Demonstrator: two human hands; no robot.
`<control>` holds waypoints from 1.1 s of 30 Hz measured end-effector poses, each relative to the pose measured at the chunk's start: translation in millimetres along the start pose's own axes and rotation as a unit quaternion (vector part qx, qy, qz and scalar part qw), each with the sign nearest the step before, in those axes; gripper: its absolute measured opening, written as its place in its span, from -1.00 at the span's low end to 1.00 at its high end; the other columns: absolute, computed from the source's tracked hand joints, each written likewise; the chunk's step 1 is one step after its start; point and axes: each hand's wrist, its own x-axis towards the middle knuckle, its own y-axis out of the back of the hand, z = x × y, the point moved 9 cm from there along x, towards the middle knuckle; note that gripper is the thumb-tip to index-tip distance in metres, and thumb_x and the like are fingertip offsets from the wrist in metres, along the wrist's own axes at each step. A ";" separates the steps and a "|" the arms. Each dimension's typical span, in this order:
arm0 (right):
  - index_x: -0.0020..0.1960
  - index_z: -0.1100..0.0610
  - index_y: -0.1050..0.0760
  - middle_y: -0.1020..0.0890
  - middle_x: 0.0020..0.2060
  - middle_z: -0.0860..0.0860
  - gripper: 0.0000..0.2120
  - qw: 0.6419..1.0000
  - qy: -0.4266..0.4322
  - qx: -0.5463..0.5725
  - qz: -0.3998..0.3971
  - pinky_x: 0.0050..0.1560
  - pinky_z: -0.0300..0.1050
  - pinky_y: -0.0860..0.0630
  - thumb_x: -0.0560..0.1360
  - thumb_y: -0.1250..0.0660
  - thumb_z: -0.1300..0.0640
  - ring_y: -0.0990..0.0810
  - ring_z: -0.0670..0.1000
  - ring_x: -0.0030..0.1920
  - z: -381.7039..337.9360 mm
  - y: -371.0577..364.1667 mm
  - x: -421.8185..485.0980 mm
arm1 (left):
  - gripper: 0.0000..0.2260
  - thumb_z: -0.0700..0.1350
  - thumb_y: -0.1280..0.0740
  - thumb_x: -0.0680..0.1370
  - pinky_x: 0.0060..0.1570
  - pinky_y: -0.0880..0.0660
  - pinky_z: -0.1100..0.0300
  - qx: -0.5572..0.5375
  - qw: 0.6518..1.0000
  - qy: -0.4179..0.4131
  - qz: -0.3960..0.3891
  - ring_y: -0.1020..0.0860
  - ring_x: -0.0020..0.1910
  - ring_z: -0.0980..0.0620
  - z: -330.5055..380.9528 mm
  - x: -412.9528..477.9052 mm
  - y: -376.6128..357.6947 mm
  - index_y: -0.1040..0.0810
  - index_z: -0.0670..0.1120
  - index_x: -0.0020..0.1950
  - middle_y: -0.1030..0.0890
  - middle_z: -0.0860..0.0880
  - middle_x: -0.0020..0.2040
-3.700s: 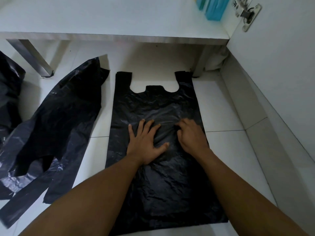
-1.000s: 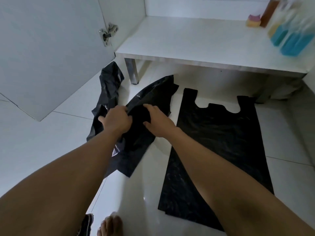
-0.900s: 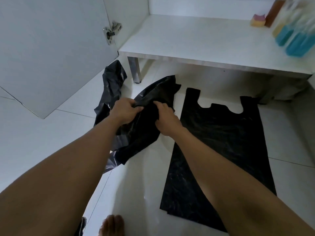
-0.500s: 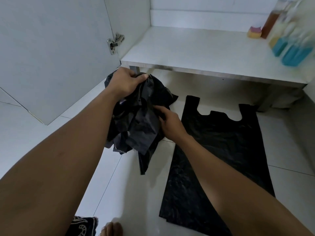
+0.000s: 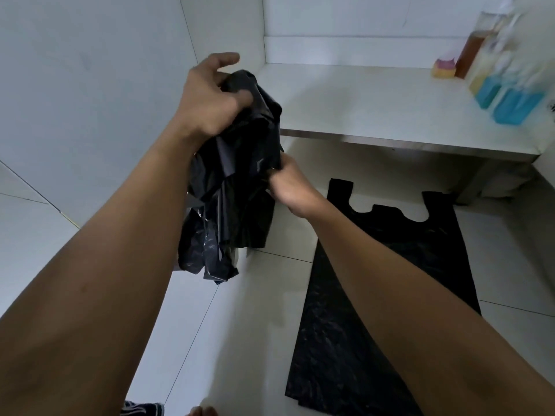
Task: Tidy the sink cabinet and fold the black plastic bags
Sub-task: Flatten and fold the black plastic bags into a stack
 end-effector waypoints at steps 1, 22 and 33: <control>-0.12 0.10 -0.54 -0.64 -0.21 0.03 -0.82 1.000 0.008 -0.021 0.011 -0.17 -0.05 -0.55 0.45 -0.22 0.31 -0.63 0.09 -0.15 -1.6 1.4 4.0 | -0.41 -0.20 -0.37 0.42 -0.01 -0.55 0.31 0.063 0.997 -0.024 -0.023 -0.65 -0.03 0.08 6.5 0.3 -2.4 -0.41 -0.02 0.47 -0.65 0.02 0.11; 0.06 0.10 -0.65 -0.58 0.02 -0.05 -0.85 0.979 0.037 -0.164 0.116 -0.06 -0.24 -0.41 0.59 -0.31 0.24 -0.52 -0.09 -0.07 -18.5 55.5 21.6 | -0.82 -0.04 -0.32 0.59 -0.07 -0.52 0.23 0.150 0.980 -0.037 0.121 -0.61 -0.10 0.05 5.7 5.0 28.2 -0.68 -0.05 0.08 -0.63 0.04 -0.11; 0.22 0.21 -0.44 -0.63 0.13 0.21 -0.79 0.923 -0.044 0.365 0.111 0.13 0.16 -0.60 0.61 -0.26 0.17 -0.64 0.21 0.10 -21.0 67.1 21.6 | -0.65 -0.15 -0.23 0.60 0.24 -0.52 0.00 0.042 0.961 -0.225 0.153 -0.60 0.17 0.10 65.2 -12.7 10.5 -0.51 -0.10 0.38 -0.64 0.04 0.17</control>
